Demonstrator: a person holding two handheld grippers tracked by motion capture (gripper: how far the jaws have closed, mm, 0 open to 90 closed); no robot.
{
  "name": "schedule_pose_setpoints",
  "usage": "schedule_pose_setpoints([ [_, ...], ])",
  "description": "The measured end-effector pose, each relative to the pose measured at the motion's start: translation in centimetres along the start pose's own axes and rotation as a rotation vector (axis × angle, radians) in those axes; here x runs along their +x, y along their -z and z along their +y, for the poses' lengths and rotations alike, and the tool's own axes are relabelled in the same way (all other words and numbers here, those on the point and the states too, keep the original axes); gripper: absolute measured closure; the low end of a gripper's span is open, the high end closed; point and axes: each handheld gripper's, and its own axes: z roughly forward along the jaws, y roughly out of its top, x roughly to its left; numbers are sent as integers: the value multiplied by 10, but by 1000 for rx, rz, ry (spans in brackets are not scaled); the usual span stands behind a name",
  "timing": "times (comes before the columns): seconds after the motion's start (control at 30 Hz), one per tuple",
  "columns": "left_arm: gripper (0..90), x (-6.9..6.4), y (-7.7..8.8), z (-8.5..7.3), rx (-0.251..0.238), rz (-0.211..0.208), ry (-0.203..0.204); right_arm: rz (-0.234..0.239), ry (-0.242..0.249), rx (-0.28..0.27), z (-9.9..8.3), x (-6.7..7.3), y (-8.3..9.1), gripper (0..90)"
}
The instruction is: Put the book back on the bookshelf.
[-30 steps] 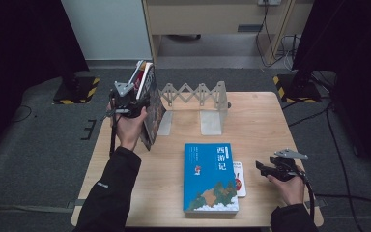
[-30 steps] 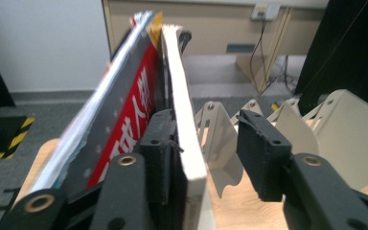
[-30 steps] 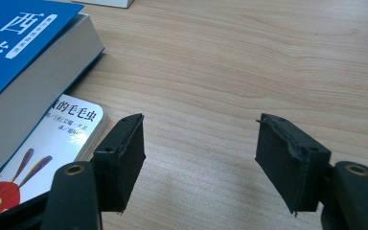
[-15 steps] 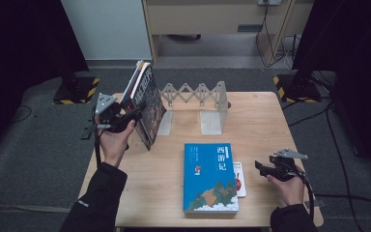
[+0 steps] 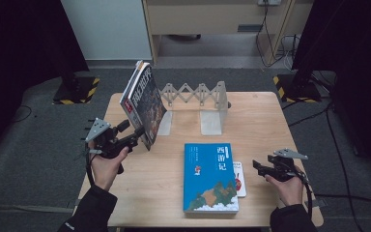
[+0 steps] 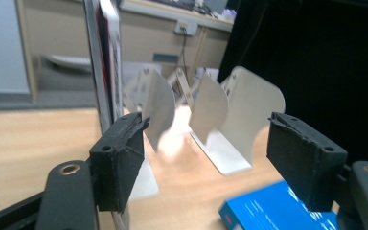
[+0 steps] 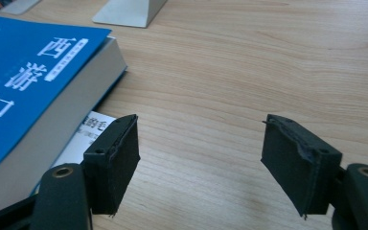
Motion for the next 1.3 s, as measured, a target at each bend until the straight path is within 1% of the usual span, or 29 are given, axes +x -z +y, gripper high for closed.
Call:
schedule_pose_setpoints([
  [0.1,253,2,-4,-12,29,-17,11,6,2,-4,1,2,1,289],
  [0.17,235,2,-7,-19,37,-30,24,12,5,-5,2,3,1,283],
  [0.23,221,1,-10,-25,57,-35,15,17,-10,-10,2,5,1,274],
  [0.3,205,-1,-12,-29,68,-48,7,22,-17,-28,3,6,1,252],
  [0.4,197,-6,-17,-37,96,-53,-13,34,-35,-44,5,9,2,236],
  [0.5,199,-12,-24,-49,137,-62,-25,43,-29,-52,6,11,2,225],
  [0.6,220,-18,-32,-60,202,-61,-53,46,-32,-53,8,14,2,220],
  [0.67,216,-21,-36,-66,228,-67,-69,48,-21,-43,9,15,2,221],
  [0.7,216,-22,-38,-69,238,-69,-70,44,-10,-40,9,16,3,226],
  [0.73,216,-23,-39,-71,245,-74,-73,40,-1,-36,9,16,3,230],
  [0.8,217,-24,-41,-75,256,-73,-88,41,-4,-41,9,18,3,231],
  [0.9,238,-27,-45,-80,275,-91,-103,54,13,-41,11,21,3,240],
  [0.97,251,-30,-48,-84,292,-116,-98,59,21,-41,11,24,3,239],
  [1.03,250,-33,-51,-87,305,-132,-104,60,27,-39,12,26,2,239],
  [1.07,249,-35,-53,-89,317,-138,-108,60,22,-43,12,28,2,238],
  [1.13,234,-37,-56,-91,322,-147,-108,62,38,-43,13,30,2,237],
  [1.17,229,-38,-58,-92,327,-153,-111,63,33,-46,13,31,2,237],
  [1.23,209,-40,-60,-93,323,-171,-108,66,41,-47,14,32,2,236],
  [1.3,196,-43,-63,-95,321,-191,-98,68,45,-54,14,34,1,237],
])
